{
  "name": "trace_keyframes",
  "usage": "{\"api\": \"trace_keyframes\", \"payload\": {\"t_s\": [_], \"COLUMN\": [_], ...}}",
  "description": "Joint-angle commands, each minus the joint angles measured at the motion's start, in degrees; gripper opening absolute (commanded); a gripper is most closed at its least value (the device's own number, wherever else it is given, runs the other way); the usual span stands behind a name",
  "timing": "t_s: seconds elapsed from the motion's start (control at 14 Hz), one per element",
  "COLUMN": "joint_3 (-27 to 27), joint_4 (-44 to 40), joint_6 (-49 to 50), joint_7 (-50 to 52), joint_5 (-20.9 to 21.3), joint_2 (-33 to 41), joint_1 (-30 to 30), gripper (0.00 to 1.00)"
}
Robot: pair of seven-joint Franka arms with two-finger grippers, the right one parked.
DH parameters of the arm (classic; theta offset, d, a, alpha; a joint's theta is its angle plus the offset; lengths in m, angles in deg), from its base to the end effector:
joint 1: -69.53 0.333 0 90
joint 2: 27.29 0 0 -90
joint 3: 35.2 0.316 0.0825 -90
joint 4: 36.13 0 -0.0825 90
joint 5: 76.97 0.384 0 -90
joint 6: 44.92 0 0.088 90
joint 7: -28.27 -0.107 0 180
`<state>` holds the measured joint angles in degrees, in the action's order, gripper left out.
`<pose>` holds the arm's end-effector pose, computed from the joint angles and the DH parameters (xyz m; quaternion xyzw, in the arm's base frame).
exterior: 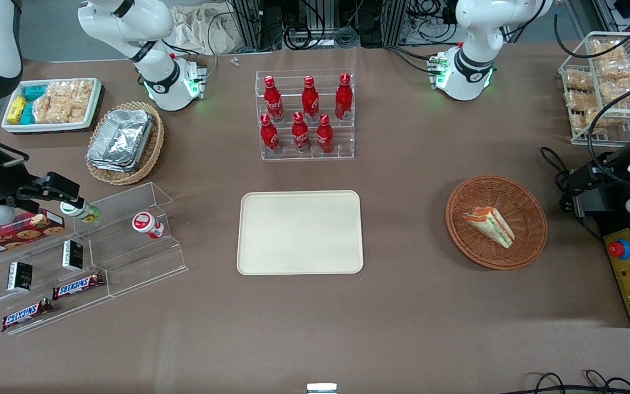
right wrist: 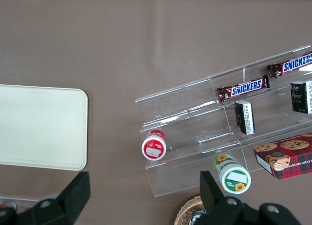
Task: Place sandwich from basket to tray
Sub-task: 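Move the left gripper toward the sandwich in the wicker basket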
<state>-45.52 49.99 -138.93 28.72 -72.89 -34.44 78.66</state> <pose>0.5983 0.0013 0.5921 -0.9996 0.0079 -0.0078 0.0243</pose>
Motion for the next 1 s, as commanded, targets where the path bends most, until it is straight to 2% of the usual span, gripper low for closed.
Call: {"api": "trace_keyframes", "payload": {"t_s": [0.0,0.21,0.43,0.93], "joint_3": [-0.2,-0.3,-0.3,-2.1], "joint_4": [-0.3,0.6,5.1,21.6], "joint_6": [-0.7,-0.7,-0.8,-17.9], "joint_7": [-0.3,-0.1,1.7,34.1], "joint_5": [-0.5,-0.5,-0.5,-1.0], "joint_2": [0.3,0.2,0.1,0.4], "joint_1": [0.4,0.4,0.3,-1.4], "gripper": [1.0,1.0,1.0,1.0]}}
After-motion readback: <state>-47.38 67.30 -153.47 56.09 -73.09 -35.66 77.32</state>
